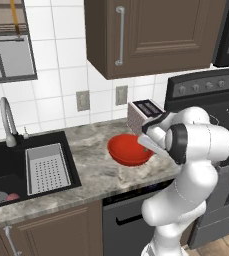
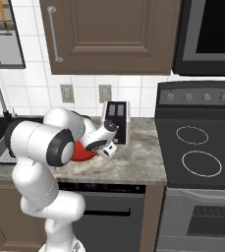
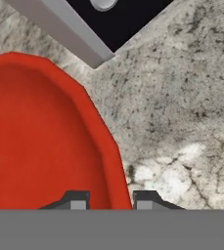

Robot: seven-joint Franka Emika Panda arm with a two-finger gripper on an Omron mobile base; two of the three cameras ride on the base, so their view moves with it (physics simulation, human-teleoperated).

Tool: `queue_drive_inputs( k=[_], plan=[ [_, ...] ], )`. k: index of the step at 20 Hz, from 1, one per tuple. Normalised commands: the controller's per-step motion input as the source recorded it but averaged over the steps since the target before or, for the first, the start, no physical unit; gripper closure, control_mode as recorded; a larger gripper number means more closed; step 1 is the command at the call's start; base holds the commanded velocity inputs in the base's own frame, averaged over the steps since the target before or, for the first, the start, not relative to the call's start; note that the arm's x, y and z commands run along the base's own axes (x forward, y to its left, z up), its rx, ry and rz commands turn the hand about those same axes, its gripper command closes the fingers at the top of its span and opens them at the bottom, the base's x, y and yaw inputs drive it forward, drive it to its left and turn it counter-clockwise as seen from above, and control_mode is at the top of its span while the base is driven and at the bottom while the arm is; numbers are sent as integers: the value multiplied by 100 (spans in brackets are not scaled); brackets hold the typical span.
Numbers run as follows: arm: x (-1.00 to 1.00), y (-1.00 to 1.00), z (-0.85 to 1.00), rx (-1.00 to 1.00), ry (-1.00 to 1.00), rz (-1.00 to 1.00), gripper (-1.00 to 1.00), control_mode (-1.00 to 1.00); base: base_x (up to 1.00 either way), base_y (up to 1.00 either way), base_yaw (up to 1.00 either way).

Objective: Clear the mugs and bowl far away from the sink.

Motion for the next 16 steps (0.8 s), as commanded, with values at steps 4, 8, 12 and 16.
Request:
queue_drive_inputs(
  k=[4, 8, 12, 16],
  plan=[
    [0, 0, -1, 0, 0, -1, 100, -100, 0, 0, 0],
    [-32, 0, 24, 0, -8, -8, 100, -100, 0, 0, 0],
    [-56, 0, 77, 2, -12, -20, 100, -100, 0, 0, 0],
    [-44, 0, 78, 0, -1, -30, 100, -100, 0, 0, 0]
  ],
)
